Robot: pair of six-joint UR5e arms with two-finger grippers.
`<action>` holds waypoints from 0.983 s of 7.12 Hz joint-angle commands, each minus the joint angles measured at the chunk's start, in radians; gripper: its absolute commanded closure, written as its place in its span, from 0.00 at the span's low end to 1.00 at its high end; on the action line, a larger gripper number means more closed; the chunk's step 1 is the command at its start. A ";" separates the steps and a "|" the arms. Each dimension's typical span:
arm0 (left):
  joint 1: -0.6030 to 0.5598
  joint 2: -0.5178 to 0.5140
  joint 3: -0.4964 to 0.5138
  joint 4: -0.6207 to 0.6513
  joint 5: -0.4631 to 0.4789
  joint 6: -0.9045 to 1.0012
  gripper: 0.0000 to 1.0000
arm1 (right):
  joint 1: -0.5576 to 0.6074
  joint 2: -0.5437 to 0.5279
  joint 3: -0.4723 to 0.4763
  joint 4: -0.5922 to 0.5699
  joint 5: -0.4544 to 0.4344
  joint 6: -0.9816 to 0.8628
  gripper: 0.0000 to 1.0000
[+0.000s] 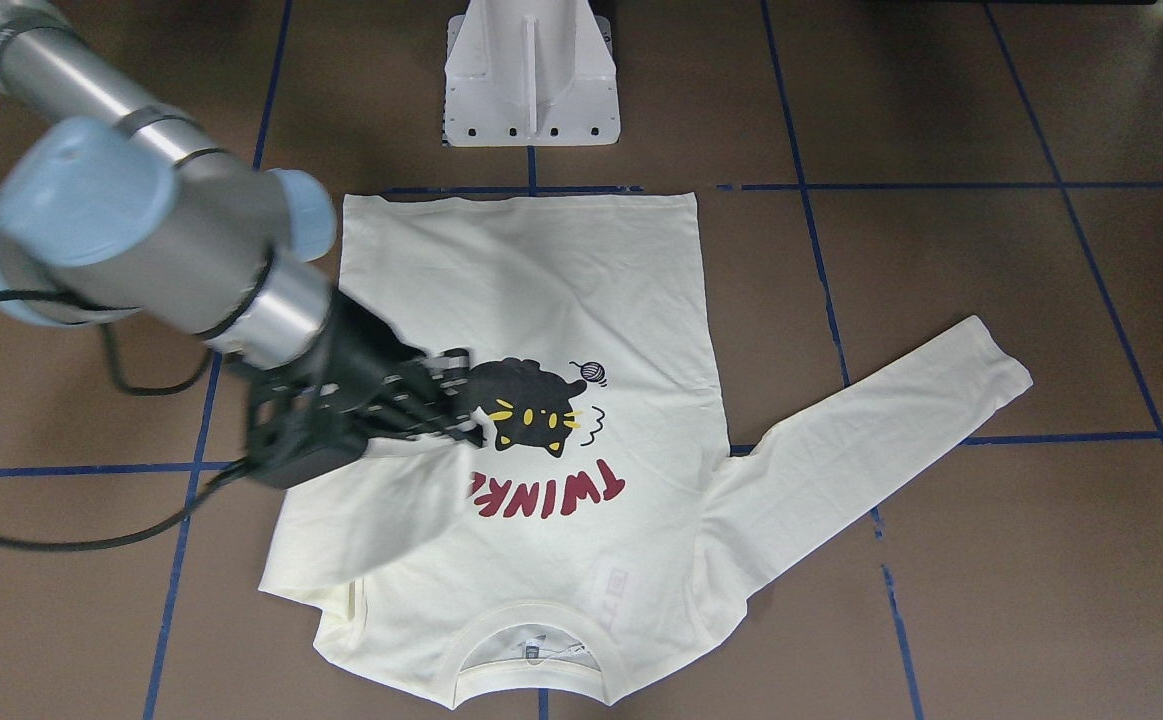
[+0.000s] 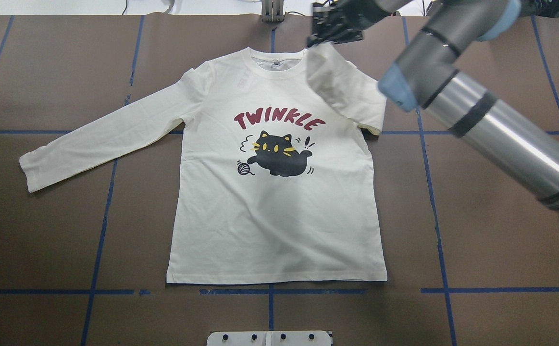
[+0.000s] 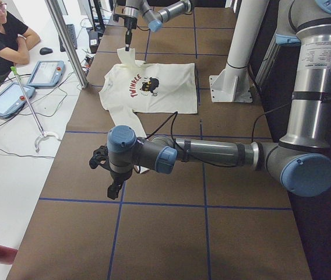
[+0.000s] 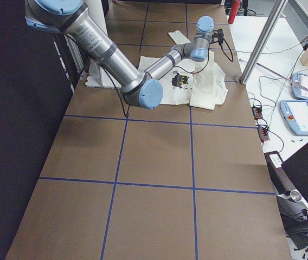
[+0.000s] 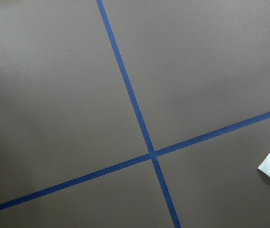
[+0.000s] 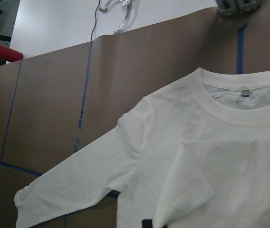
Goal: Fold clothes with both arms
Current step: 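Fold the held sleeve across the shirt front toward the other sleeve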
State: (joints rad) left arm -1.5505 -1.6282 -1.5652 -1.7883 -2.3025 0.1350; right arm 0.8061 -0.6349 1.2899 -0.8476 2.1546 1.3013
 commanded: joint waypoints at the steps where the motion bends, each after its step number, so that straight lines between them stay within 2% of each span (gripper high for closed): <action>1: 0.000 0.001 0.008 0.000 0.000 0.000 0.00 | -0.226 0.061 -0.001 0.007 -0.261 0.032 1.00; 5: 0.001 -0.001 0.011 0.000 0.000 -0.005 0.00 | -0.260 -0.008 -0.024 0.022 -0.331 0.024 1.00; 6: 0.001 -0.001 0.011 0.000 0.000 -0.005 0.00 | -0.269 0.007 -0.032 0.022 -0.332 0.024 0.58; 7: 0.001 -0.001 0.014 0.000 0.000 -0.005 0.00 | -0.300 0.059 -0.061 0.022 -0.367 0.026 0.43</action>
State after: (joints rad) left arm -1.5493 -1.6291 -1.5532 -1.7886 -2.3025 0.1304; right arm 0.5326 -0.6182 1.2546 -0.8259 1.8165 1.3257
